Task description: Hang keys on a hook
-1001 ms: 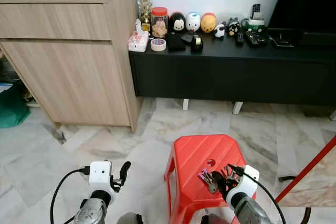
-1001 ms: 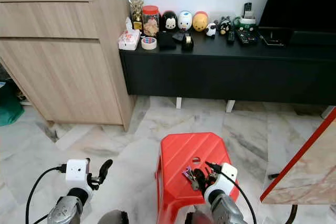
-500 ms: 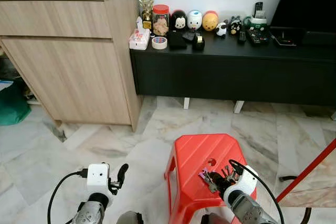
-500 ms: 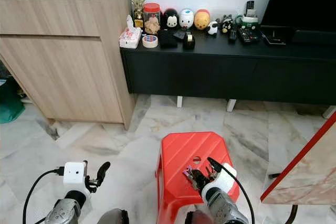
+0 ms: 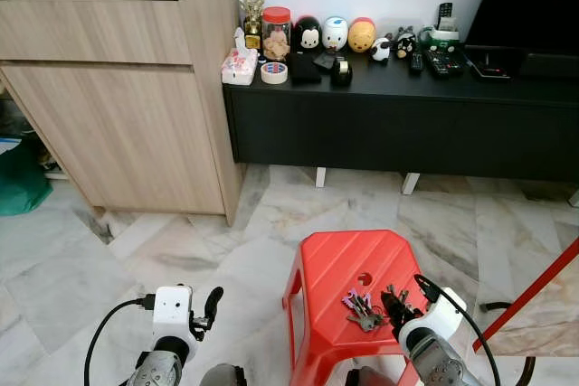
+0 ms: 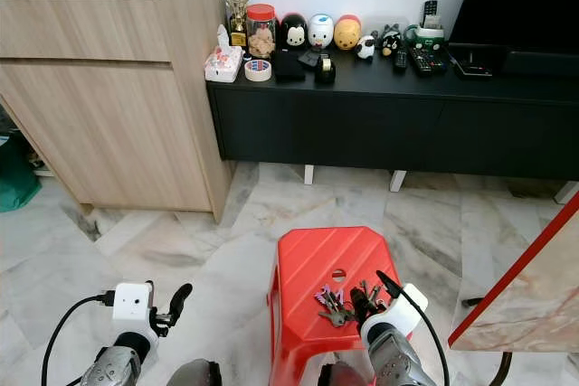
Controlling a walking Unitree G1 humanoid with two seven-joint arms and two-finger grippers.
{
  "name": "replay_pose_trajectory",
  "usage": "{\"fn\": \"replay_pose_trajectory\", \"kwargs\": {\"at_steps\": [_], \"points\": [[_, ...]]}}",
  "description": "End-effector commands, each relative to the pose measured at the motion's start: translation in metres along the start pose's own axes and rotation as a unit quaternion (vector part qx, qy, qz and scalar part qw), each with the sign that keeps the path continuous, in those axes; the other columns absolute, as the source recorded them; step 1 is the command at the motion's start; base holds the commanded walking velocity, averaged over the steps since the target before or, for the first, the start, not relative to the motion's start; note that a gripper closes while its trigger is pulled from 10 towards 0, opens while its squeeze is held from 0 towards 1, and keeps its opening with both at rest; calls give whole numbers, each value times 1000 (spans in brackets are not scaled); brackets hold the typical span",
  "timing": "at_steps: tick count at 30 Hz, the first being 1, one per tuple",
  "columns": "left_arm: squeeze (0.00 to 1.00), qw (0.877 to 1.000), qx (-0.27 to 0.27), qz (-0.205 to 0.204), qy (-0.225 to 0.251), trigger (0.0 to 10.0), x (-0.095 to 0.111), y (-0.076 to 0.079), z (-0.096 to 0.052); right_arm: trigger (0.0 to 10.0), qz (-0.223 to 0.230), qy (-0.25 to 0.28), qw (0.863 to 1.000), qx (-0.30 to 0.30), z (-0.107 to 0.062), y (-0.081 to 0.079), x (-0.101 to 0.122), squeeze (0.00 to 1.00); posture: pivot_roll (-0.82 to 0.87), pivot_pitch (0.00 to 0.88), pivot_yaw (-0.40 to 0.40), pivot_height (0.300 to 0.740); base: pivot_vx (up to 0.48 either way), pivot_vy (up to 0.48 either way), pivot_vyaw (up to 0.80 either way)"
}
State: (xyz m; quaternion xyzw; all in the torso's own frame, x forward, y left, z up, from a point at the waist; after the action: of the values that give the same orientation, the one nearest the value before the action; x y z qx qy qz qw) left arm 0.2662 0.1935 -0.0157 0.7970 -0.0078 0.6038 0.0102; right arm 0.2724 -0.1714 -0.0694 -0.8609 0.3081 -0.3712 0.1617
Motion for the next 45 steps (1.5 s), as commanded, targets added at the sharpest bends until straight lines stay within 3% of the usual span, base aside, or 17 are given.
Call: {"fn": "replay_pose_trajectory", "kwargs": {"at_steps": [1, 17, 33, 44, 45], "points": [[0, 1000, 0, 4, -2, 10000, -1, -1, 1, 10000, -9, -15, 1000, -4, 0, 2, -7, 0, 32, 9, -47, 636, 0, 0, 0], [0, 1000, 6, 11, -1, 10000, 0, -6, -1, 10000, 7, -22, 1000, -15, 6, -4, -7, 0, 41, 32, -36, 636, 0, 0, 0], [0, 1000, 1, 15, -3, 10000, -2, -2, -1, 10000, 23, -20, 999, -40, 7, 6, -6, 0, 48, 61, -33, 636, 0, 0, 0], [0, 1000, -1, 19, -5, 10000, -3, -2, -2, 9922, 19, -18, 999, -34, 8, 1, -5, 0, 50, 63, -31, 636, 0, 0, 0], [0, 1000, -2, 20, -5, 10000, -3, -1, -2, 3255, 21, -18, 999, -34, 8, 1, -5, 0, 53, 61, -31, 636, 0, 0, 0]]}}
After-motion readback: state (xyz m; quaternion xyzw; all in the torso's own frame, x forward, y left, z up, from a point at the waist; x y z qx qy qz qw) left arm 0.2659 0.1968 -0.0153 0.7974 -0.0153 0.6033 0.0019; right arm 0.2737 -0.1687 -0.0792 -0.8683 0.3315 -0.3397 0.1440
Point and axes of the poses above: a point about 5 cm out from each wrist's last joint towards the gripper, its own z axis pointing out of the wrist towards the gripper, its own x axis along the axis of the wrist's last joint, y = z × x, the point moved 4 cm from there along z, pointing out of the wrist towards the gripper, and after that the axes turned 3 degrees about -z, right-handed, at the moved point
